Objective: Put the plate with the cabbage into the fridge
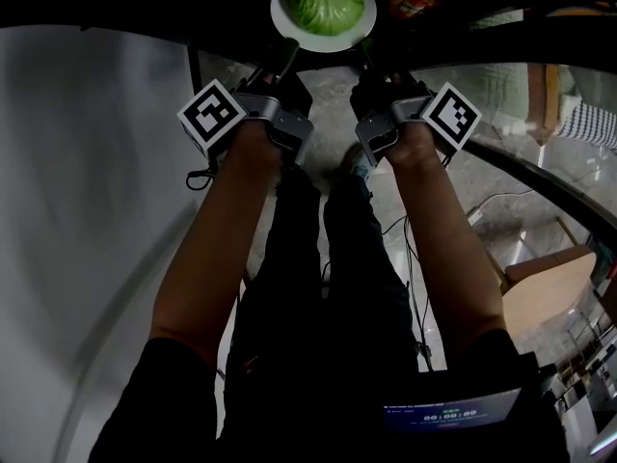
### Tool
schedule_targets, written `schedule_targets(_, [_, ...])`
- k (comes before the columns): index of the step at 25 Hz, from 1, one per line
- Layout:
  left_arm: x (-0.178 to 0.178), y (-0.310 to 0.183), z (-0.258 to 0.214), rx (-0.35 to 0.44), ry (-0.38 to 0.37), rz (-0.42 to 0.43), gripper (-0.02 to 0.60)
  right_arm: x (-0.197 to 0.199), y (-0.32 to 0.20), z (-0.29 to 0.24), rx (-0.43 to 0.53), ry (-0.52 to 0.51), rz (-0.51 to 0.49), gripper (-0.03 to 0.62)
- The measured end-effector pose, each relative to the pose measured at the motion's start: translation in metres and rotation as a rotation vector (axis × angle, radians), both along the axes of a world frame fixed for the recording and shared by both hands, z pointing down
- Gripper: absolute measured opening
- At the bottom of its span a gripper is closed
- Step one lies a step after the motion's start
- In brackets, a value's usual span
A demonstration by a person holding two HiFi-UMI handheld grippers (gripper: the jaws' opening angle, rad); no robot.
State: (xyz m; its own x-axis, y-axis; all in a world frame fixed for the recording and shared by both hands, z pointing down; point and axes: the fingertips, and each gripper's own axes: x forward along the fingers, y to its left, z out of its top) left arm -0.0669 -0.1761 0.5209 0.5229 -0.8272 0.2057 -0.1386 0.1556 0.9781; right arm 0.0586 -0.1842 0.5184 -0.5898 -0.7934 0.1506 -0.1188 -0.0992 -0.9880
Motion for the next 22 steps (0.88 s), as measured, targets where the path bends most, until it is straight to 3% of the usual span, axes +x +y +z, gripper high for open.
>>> schedule_targets(3, [-0.002,0.008,-0.005,-0.005,-0.012,0.003,0.012,-0.001,0.007,-0.009,0.065,0.115,-0.051,0.017])
schedule_targets(5, [-0.005,0.011,-0.008,0.024,-0.093,0.03,0.012,-0.004,0.009,-0.016,0.143,0.247,-0.103,0.015])
schedule_targets(8, [-0.006,0.011,-0.013,0.114,-0.3,0.103,0.012,-0.008,0.01,-0.02,0.254,0.472,-0.16,0.014])
schedule_targets(12, [-0.004,0.01,-0.018,0.269,-0.706,0.228,0.011,-0.013,0.011,-0.021,0.409,0.771,-0.226,0.006])
schedule_targets(14, [0.0,0.009,-0.021,0.343,-0.862,0.275,0.009,-0.017,0.013,-0.02,0.471,0.885,-0.253,0.006])
schedule_targets(18, [0.014,0.012,-0.024,0.459,-1.042,0.357,0.005,-0.026,0.018,-0.016,0.549,1.017,-0.3,0.006])
schedule_targets(22, [0.022,0.016,-0.022,0.526,-1.177,0.421,0.005,-0.03,0.021,-0.01,0.559,1.045,-0.311,0.006])
